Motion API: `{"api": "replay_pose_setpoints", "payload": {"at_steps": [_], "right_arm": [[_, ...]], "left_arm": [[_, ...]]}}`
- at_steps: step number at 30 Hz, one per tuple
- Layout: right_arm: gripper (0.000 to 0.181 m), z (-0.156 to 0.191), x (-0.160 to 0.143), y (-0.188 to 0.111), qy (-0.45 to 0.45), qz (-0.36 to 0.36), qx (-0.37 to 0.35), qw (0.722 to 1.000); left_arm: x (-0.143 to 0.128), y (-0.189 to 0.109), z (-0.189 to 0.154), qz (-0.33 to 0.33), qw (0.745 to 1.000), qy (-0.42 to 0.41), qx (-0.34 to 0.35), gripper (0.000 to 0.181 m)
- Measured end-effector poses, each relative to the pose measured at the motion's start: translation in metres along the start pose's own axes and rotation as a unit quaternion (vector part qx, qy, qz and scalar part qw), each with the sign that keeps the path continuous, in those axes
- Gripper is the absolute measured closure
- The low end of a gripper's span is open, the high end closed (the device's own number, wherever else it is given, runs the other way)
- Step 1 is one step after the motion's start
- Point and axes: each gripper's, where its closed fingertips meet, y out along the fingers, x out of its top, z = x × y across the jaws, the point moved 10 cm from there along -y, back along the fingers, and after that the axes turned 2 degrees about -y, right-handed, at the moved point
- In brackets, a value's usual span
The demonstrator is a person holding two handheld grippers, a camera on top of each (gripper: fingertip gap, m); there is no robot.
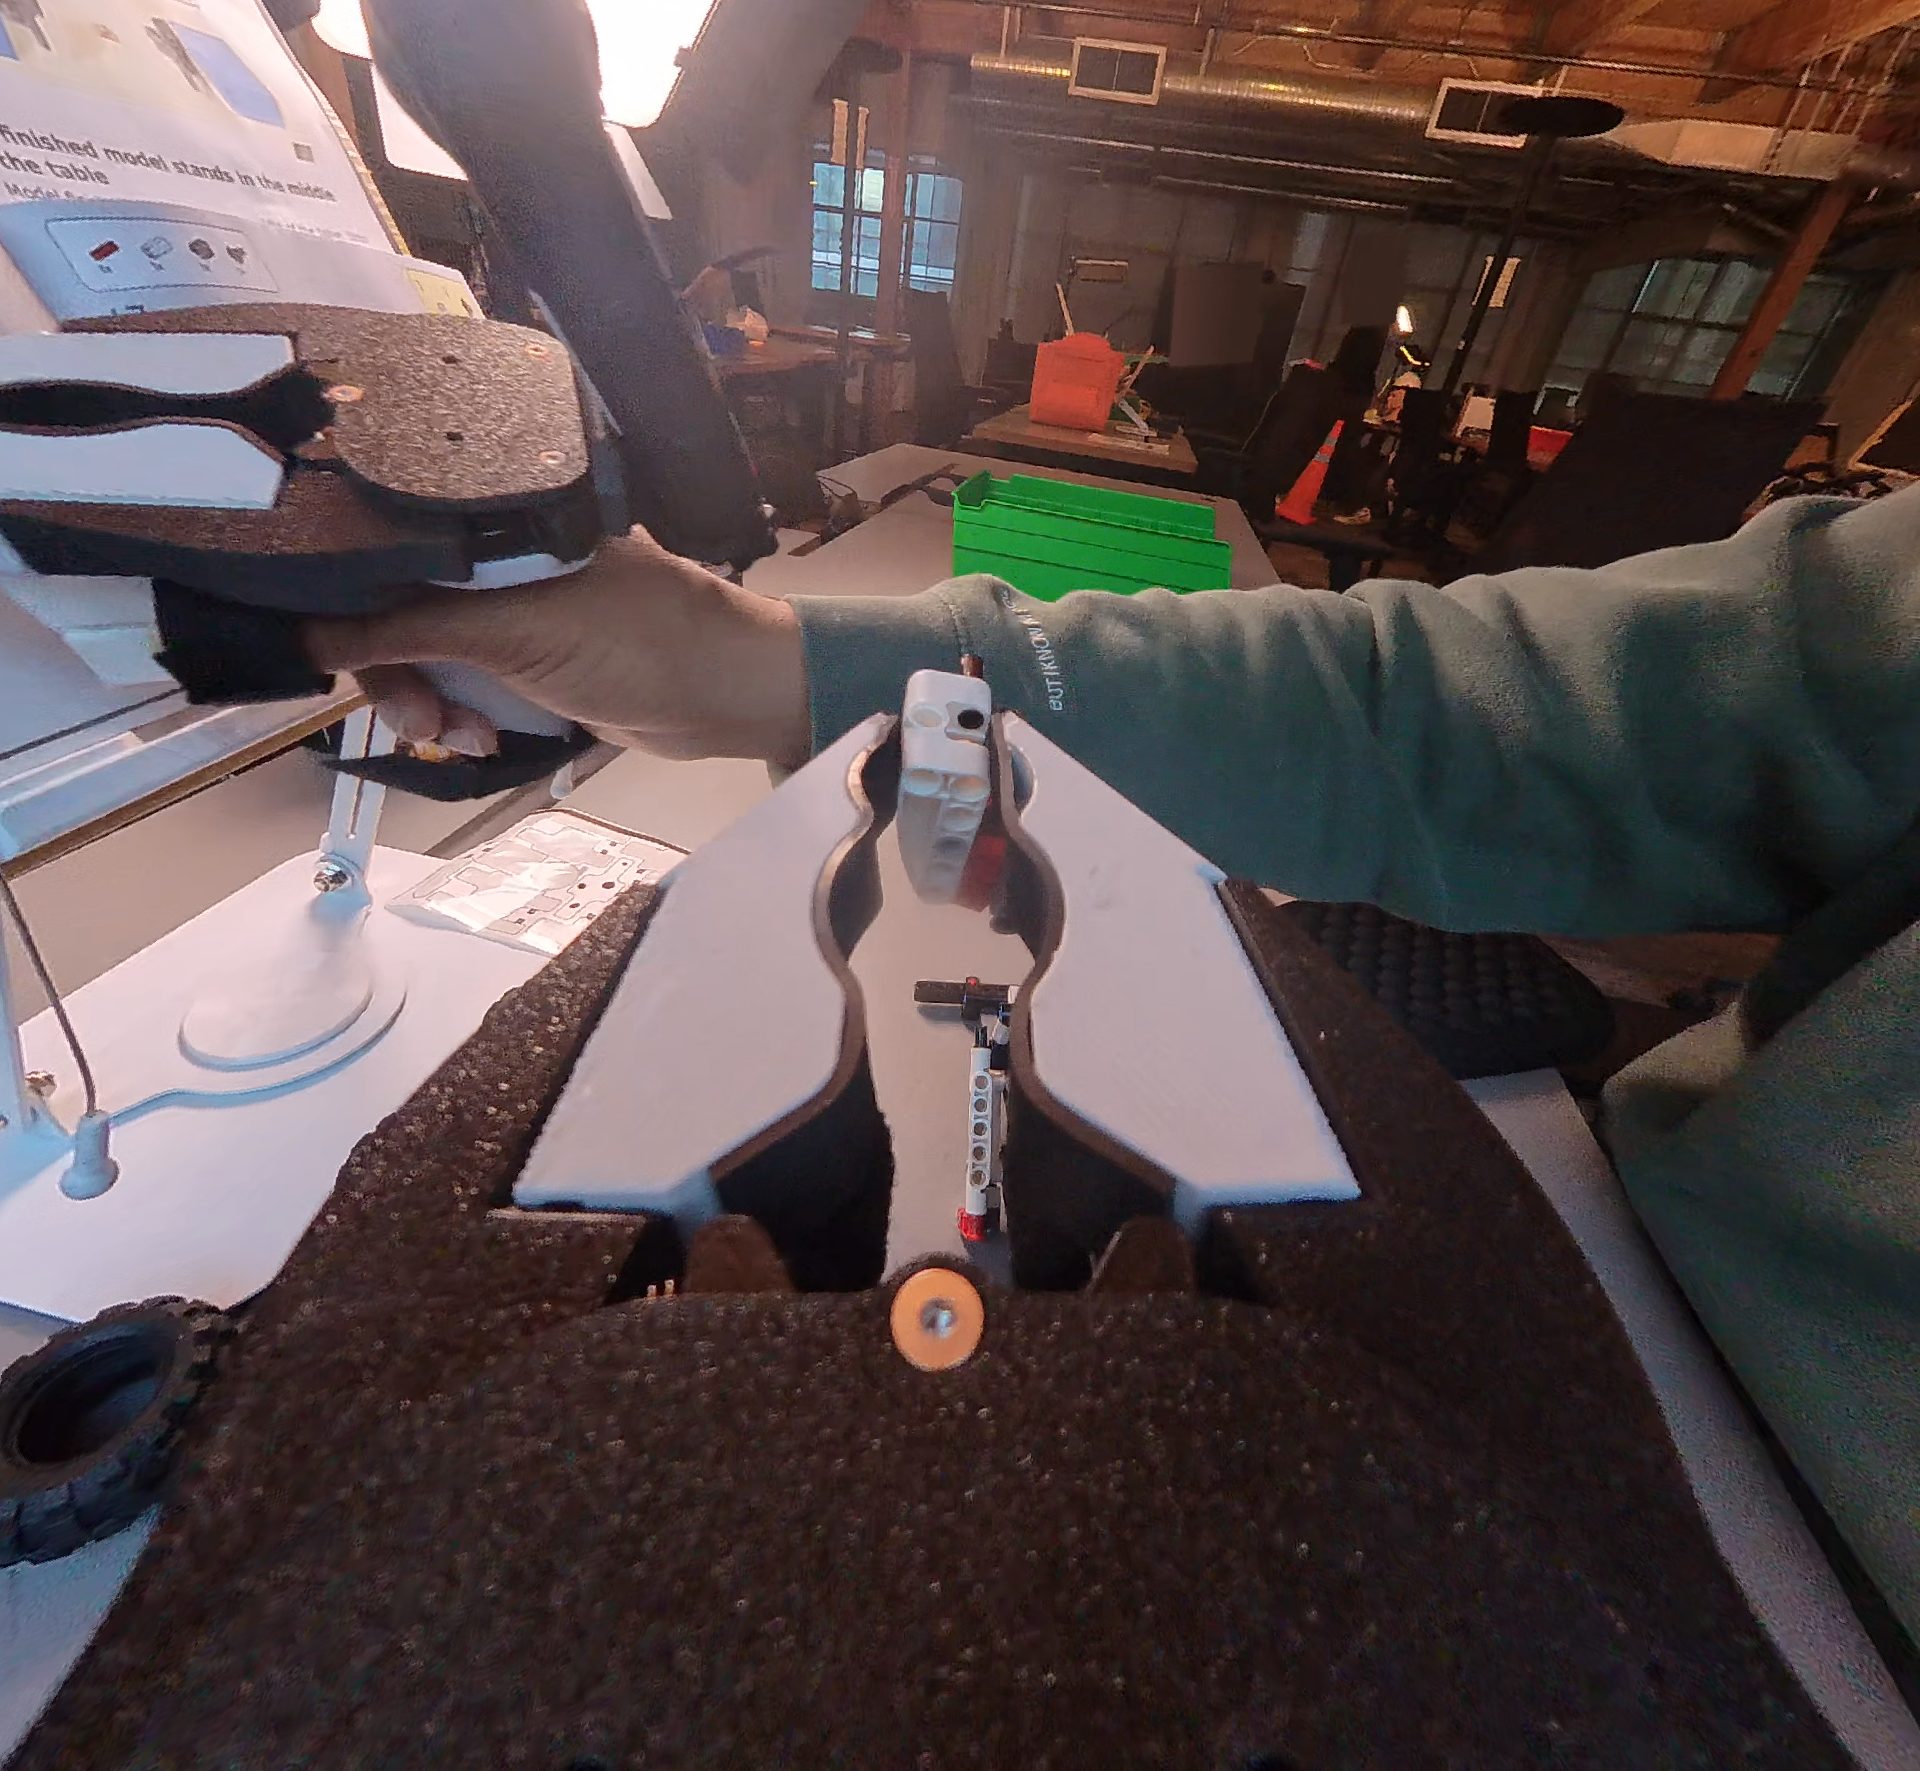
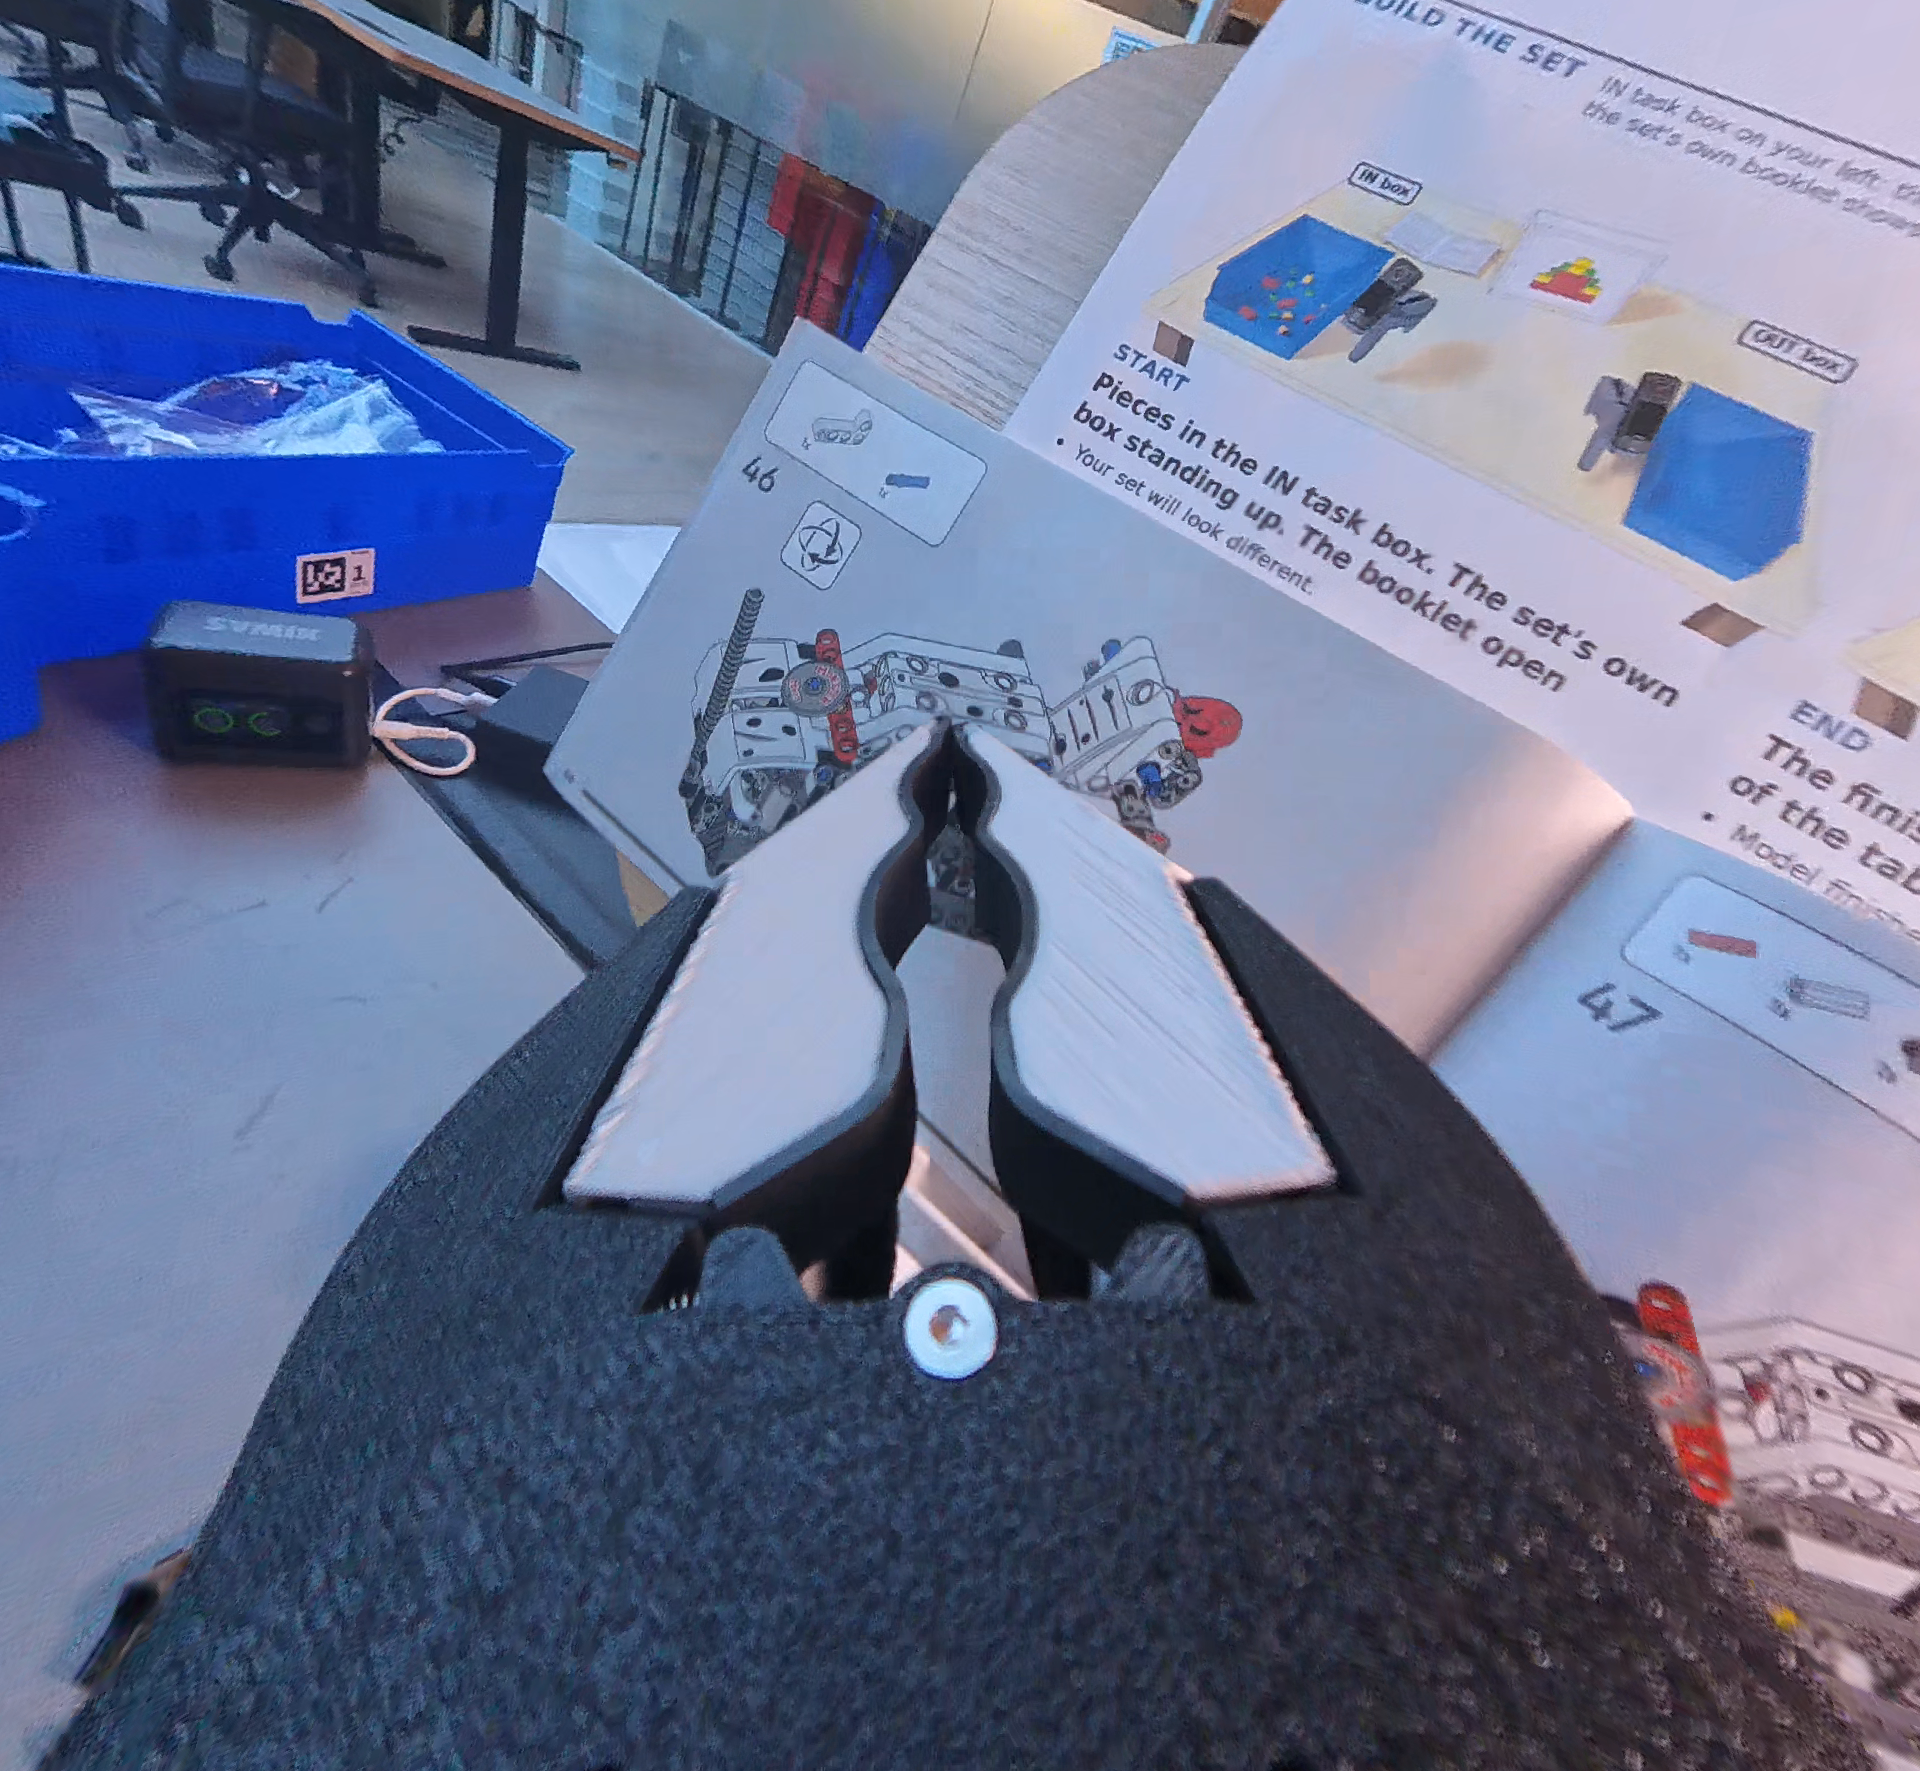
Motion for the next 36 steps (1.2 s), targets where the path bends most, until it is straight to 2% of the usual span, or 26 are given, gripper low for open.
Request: {"api": "replay_pose_setpoints", "payload": {"at_steps": [6,10,15,17,19,23,26,28,29,32,34,35,36], "right_arm": [[0.181,0.002,0.015,0.014,0.005,-0.014,-0.002,1.000],[0.181,0.006,0.008,0.011,0.012,-0.002,0.015,1.000],[0.181,0.015,-0.013,-0.020,0.022,0.003,0.069,0.997],[0.179,0.020,-0.017,-0.044,0.051,-0.018,0.132,0.990],[0.173,0.023,-0.019,-0.073,0.113,-0.051,0.214,0.969],[0.164,0.022,-0.021,-0.136,0.220,-0.117,0.365,0.897],[0.155,0.025,-0.024,-0.175,0.283,-0.141,0.453,0.834],[0.142,0.032,-0.023,-0.195,0.300,-0.141,0.488,0.807],[0.133,0.038,-0.022,-0.203,0.291,-0.136,0.491,0.810],[0.125,0.057,-0.017,-0.217,0.233,-0.126,0.443,0.856],[0.137,0.065,-0.013,-0.221,0.196,-0.099,0.396,0.892],[0.146,0.067,-0.012,-0.224,0.171,-0.094,0.385,0.902],[0.146,0.068,-0.011,-0.227,0.153,-0.090,0.376,0.909]], "left_arm": [[0.000,0.001,-0.001,0.002,1.000,0.003,-0.001,0.165],[0.000,0.000,-0.001,0.002,1.000,0.005,0.002,0.165],[-0.002,-0.001,0.001,0.000,1.000,0.004,0.000,0.165],[-0.003,-0.002,0.001,-0.010,1.000,0.002,-0.012,0.165],[-0.003,-0.003,0.001,-0.028,0.999,-0.003,-0.032,0.165],[-0.002,-0.006,-0.002,-0.071,0.995,-0.012,-0.075,0.165],[-0.002,-0.006,-0.004,-0.101,0.989,-0.019,-0.108,0.165],[-0.004,-0.004,-0.007,-0.114,0.986,-0.019,-0.124,0.165],[-0.005,-0.002,-0.009,-0.118,0.984,-0.019,-0.130,0.165],[-0.009,0.004,-0.014,-0.129,0.981,-0.021,-0.146,0.165],[-0.013,0.010,-0.017,-0.122,0.982,-0.012,-0.145,0.165],[-0.015,0.013,-0.019,-0.120,0.983,-0.007,-0.141,0.165],[-0.017,0.014,-0.020,-0.123,0.982,-0.004,-0.142,0.165]]}}
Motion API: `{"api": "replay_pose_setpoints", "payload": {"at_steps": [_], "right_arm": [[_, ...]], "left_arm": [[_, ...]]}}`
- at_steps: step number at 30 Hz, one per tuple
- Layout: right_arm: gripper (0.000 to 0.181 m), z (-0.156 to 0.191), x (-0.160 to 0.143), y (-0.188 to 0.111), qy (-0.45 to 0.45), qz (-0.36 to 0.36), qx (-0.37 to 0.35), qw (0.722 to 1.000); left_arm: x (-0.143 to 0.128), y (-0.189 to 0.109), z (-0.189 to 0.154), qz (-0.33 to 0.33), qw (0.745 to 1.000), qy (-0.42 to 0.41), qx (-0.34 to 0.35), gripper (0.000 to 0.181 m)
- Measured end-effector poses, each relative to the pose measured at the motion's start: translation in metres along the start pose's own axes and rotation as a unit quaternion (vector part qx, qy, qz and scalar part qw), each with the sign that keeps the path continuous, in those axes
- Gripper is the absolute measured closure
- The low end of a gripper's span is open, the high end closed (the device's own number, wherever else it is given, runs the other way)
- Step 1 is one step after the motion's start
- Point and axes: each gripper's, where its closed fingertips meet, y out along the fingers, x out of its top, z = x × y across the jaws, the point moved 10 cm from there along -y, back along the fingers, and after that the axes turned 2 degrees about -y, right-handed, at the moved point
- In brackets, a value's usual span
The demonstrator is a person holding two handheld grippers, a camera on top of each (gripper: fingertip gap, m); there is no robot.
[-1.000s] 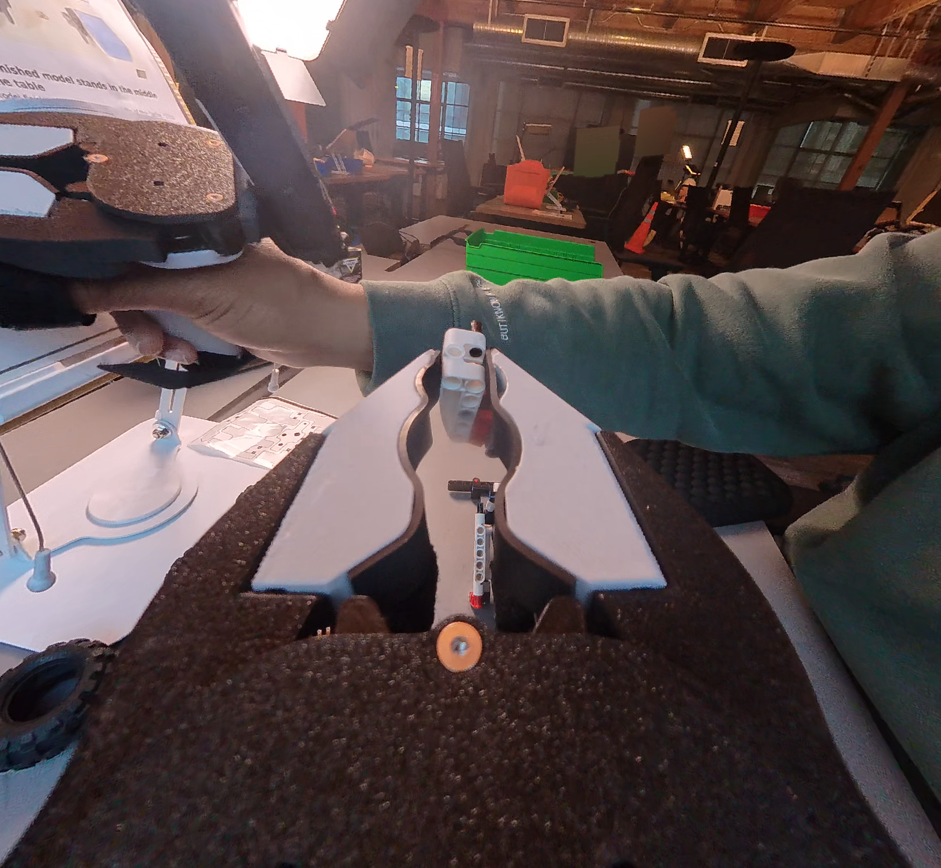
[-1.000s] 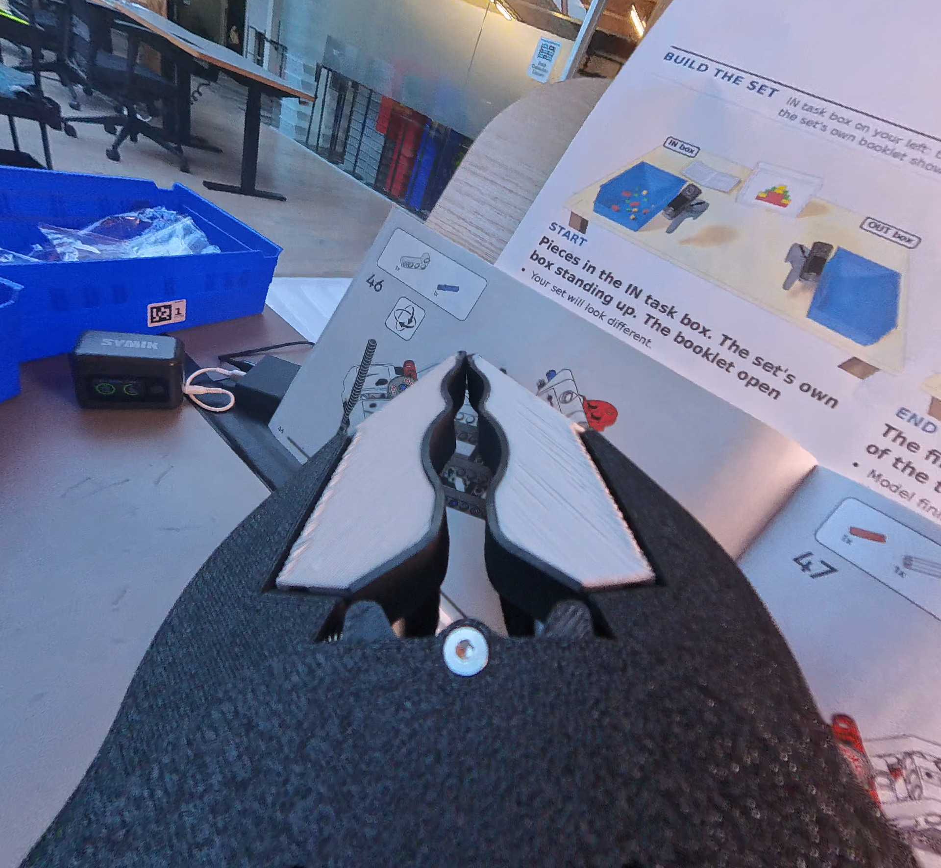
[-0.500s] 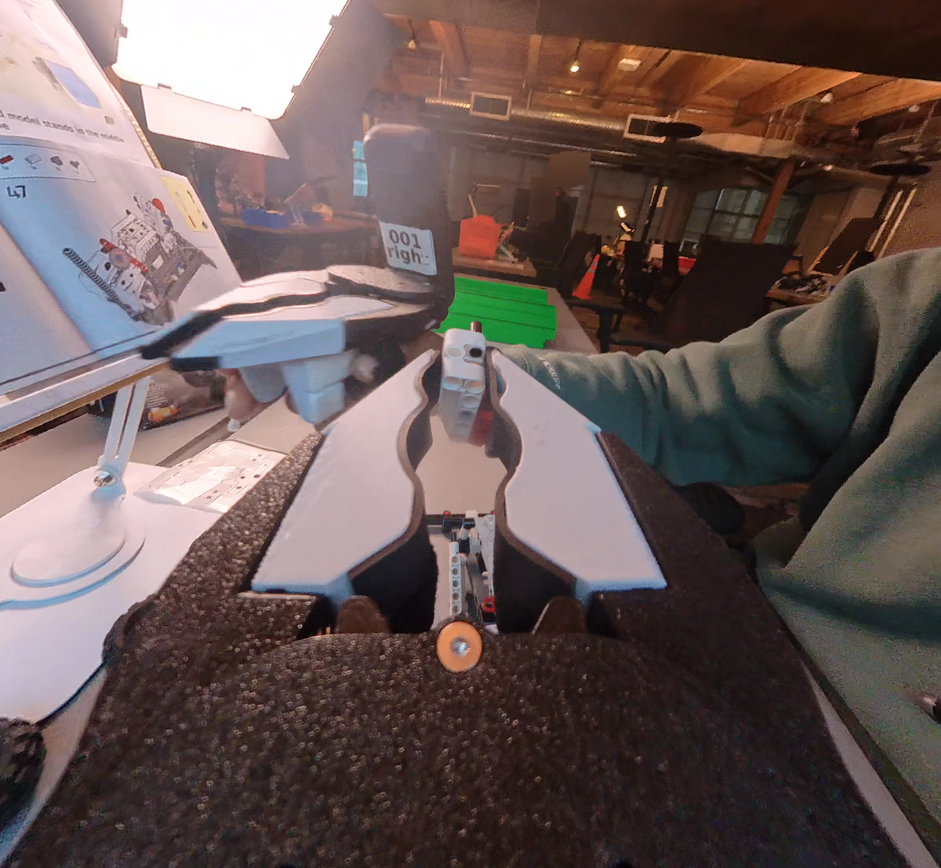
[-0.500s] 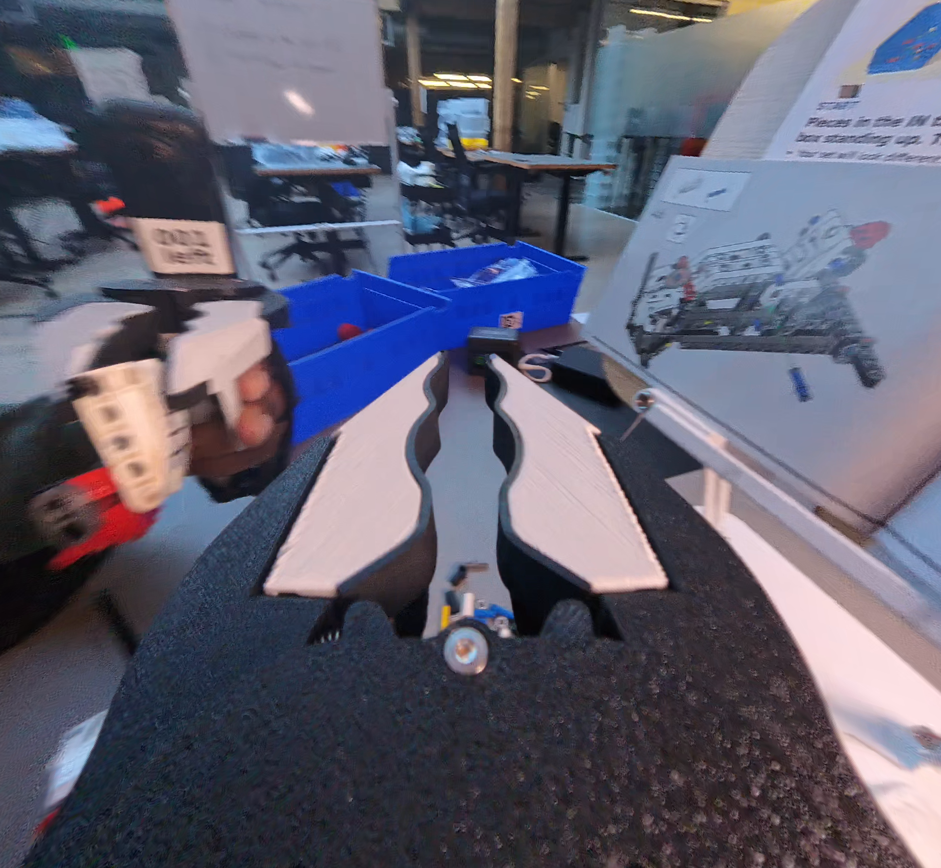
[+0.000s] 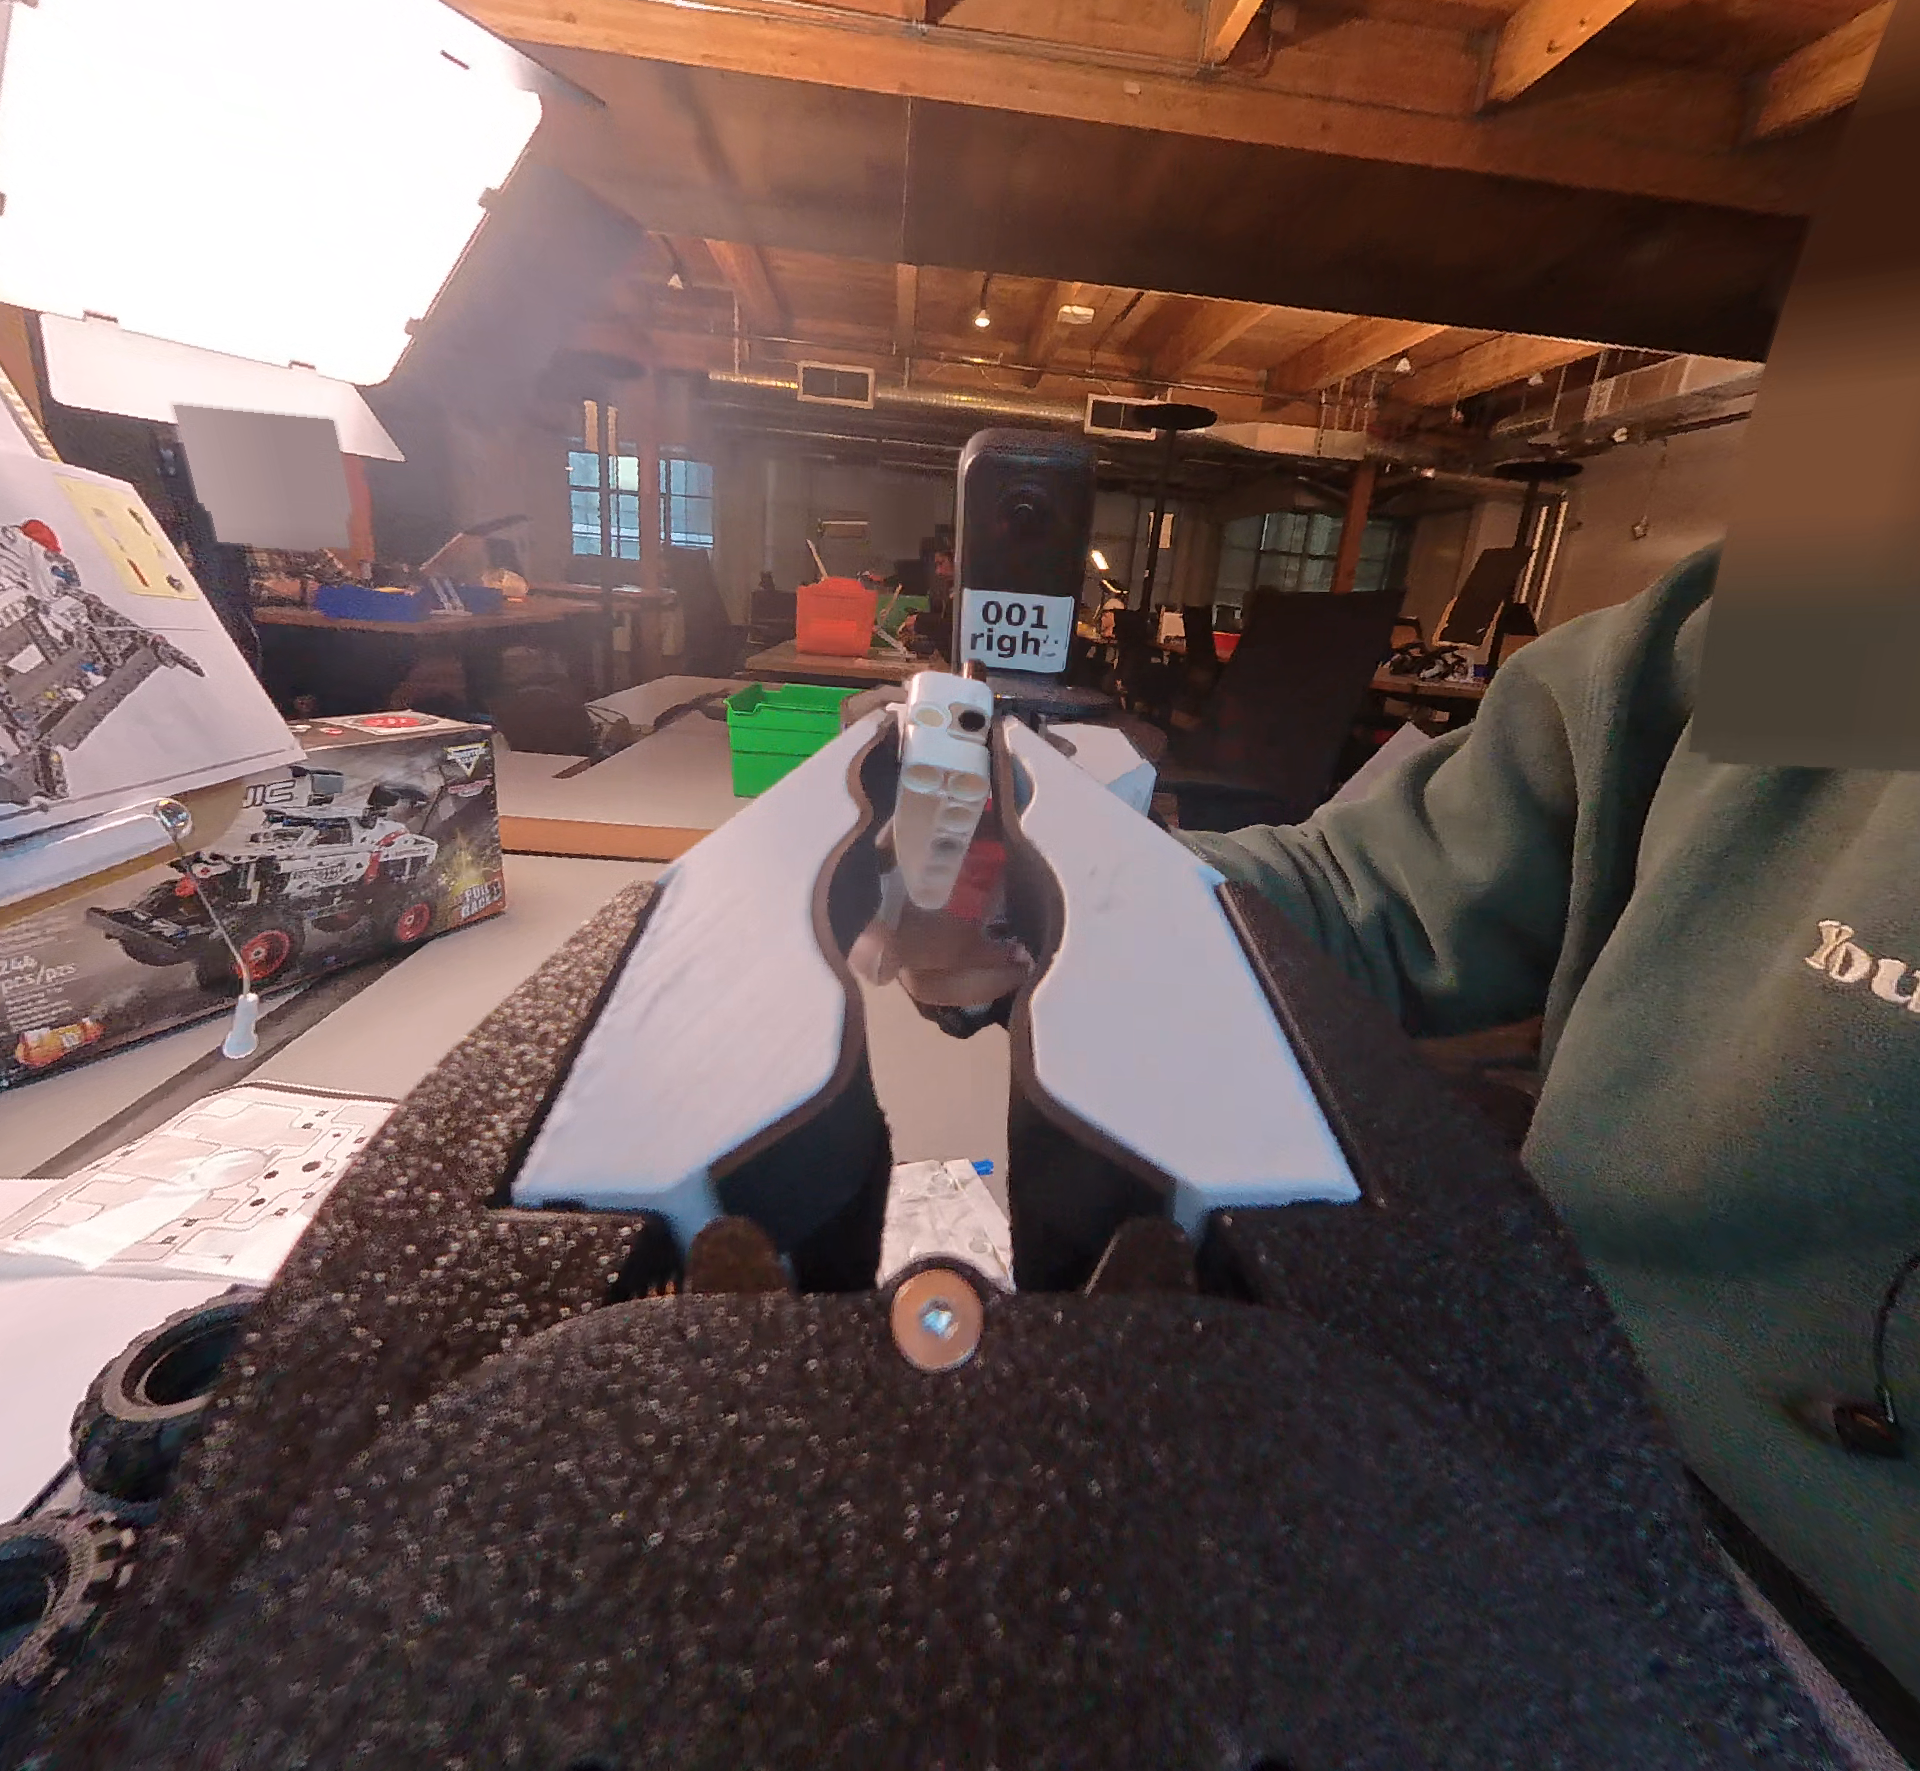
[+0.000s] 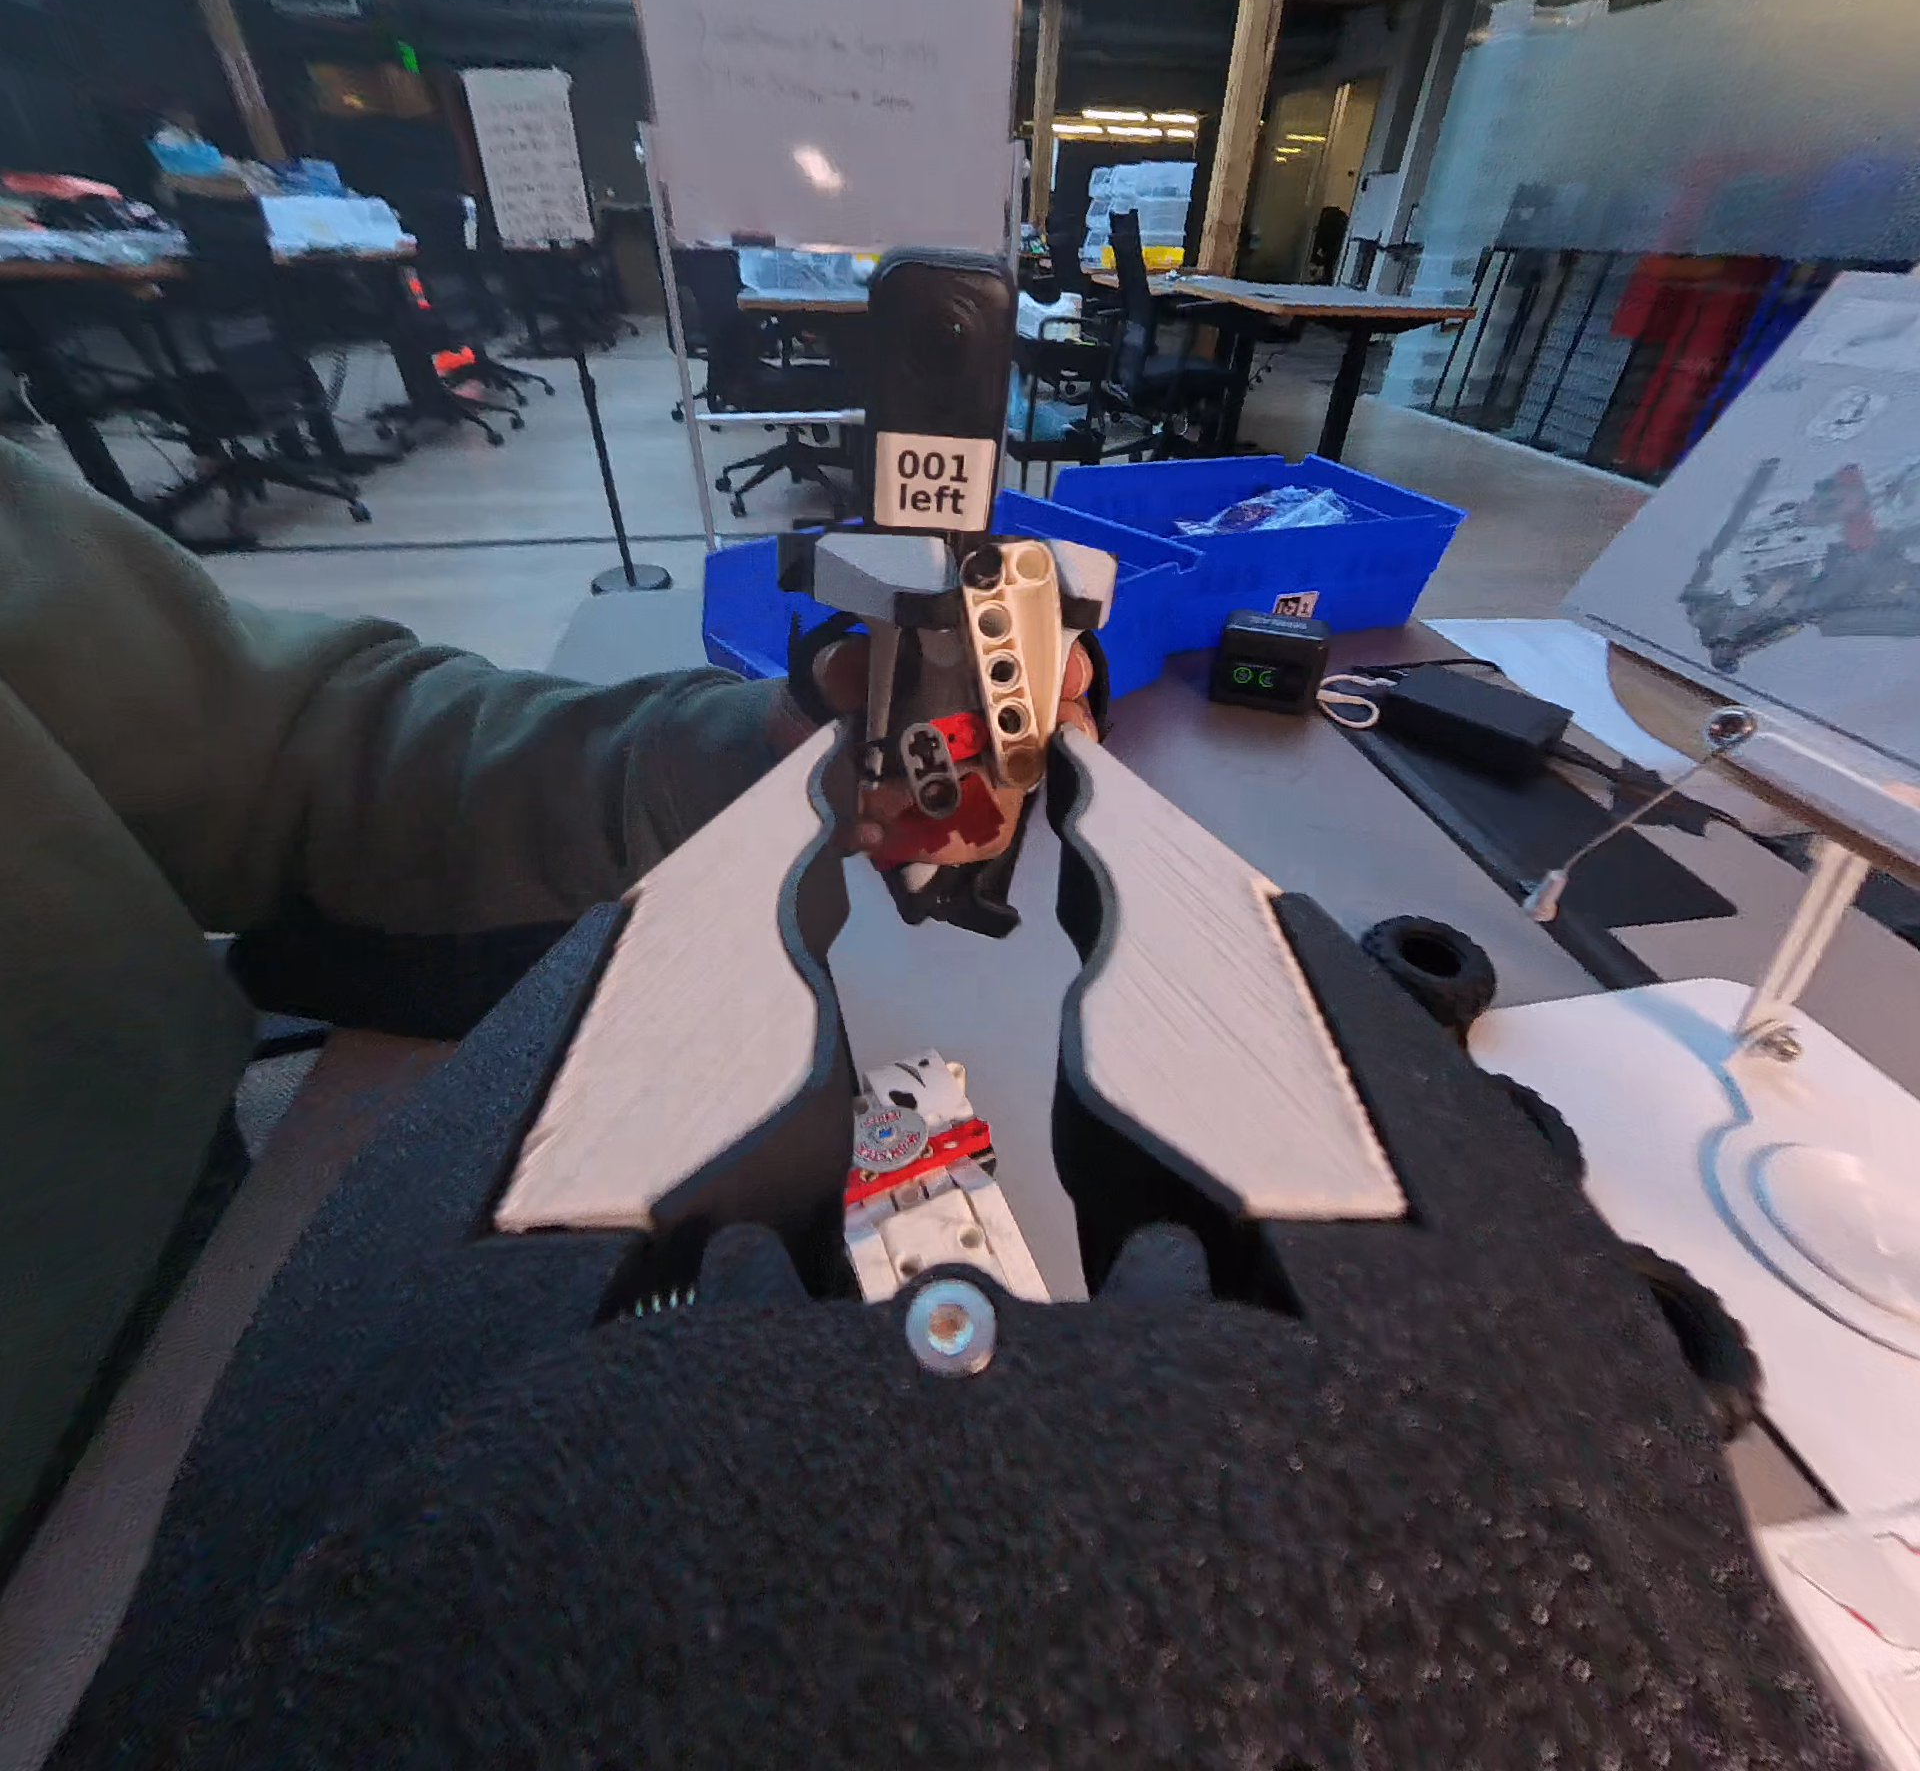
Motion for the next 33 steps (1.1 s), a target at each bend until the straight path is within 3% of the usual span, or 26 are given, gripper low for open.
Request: {"api": "replay_pose_setpoints", "payload": {"at_steps": [3,5,7,10,13,15,19,25,33], "right_arm": [[0.147,0.001,-0.003,-0.019,-0.046,0.063,-0.036,0.996],[0.148,-0.009,-0.012,-0.047,-0.072,0.138,-0.097,0.983],[0.147,-0.027,-0.034,-0.089,-0.079,0.235,-0.179,0.952],[0.147,-0.058,-0.076,-0.169,-0.009,0.335,-0.290,0.897],[0.147,-0.066,-0.111,-0.235,0.079,0.387,-0.325,0.859],[0.147,-0.064,-0.124,-0.259,0.098,0.394,-0.323,0.855],[0.146,-0.062,-0.137,-0.284,0.134,0.393,-0.303,0.858],[0.144,-0.067,-0.155,-0.293,0.154,0.405,-0.289,0.853],[0.129,-0.069,-0.144,-0.298,0.108,0.425,-0.328,0.837]], "left_arm": [[-0.006,0.002,-0.001,0.037,0.999,0.019,0.015,0.160],[-0.005,0.000,0.003,0.055,0.998,0.015,0.037,0.136],[-0.004,-0.002,0.007,0.104,0.992,0.024,0.067,0.121],[-0.005,-0.001,0.007,0.175,0.980,0.046,0.087,0.116],[-0.018,0.005,0.006,0.254,0.963,0.036,0.079,0.104],[-0.029,0.009,0.007,0.294,0.953,0.018,0.070,0.099],[-0.049,0.015,0.008,0.353,0.934,-0.008,0.055,0.096],[-0.063,0.018,0.006,0.394,0.918,-0.020,0.044,0.096],[-0.068,0.015,0.006,0.421,0.906,-0.031,0.041,0.096]]}}
